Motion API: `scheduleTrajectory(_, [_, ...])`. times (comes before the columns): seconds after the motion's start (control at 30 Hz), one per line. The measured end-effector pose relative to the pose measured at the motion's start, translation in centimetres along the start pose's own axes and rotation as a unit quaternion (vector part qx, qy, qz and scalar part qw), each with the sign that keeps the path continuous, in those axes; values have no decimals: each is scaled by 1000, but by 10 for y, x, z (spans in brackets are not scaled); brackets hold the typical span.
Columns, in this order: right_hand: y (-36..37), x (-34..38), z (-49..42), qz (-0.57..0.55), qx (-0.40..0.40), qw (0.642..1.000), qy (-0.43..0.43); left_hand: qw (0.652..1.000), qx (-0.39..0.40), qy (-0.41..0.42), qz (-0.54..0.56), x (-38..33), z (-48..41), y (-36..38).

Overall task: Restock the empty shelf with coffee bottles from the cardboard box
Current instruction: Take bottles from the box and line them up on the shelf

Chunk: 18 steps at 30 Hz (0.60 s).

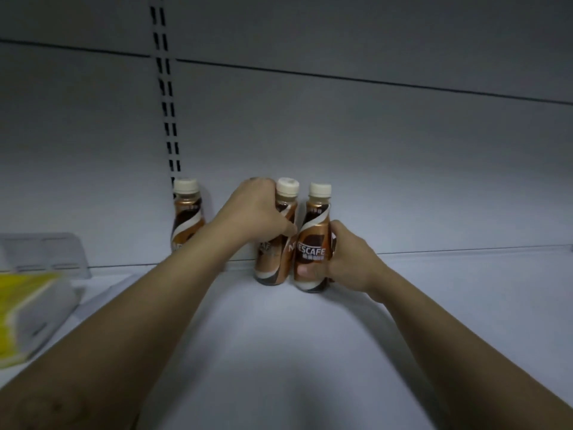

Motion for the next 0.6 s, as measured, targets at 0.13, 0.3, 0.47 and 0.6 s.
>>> scheduleTrajectory(0.13, [18, 14, -13, 11, 27, 999, -13, 998, 14, -12, -59, 13, -4, -21])
scheduleTrajectory(0.3, [26, 26, -33, 52, 71, 996, -2, 976, -25, -14, -216, 16, -1, -45])
scheduleTrajectory(0.47, [27, 29, -45, 51, 95, 994, 9, 984, -43, -14, -175, 12, -8, -45])
scheduleTrajectory(0.6, [36, 24, -35, 27, 28, 999, -9, 991, -8, -14, -133, 16, -8, -46])
Point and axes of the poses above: each hand's wrist, its own z-axis away from the middle knuckle, its own y-axis out of the palm, x = y × z, the point moved 8 cm from there along -z, towards the middle knuckle, and after that the axes turned 12 degrees about x, right-handed, at the moved point
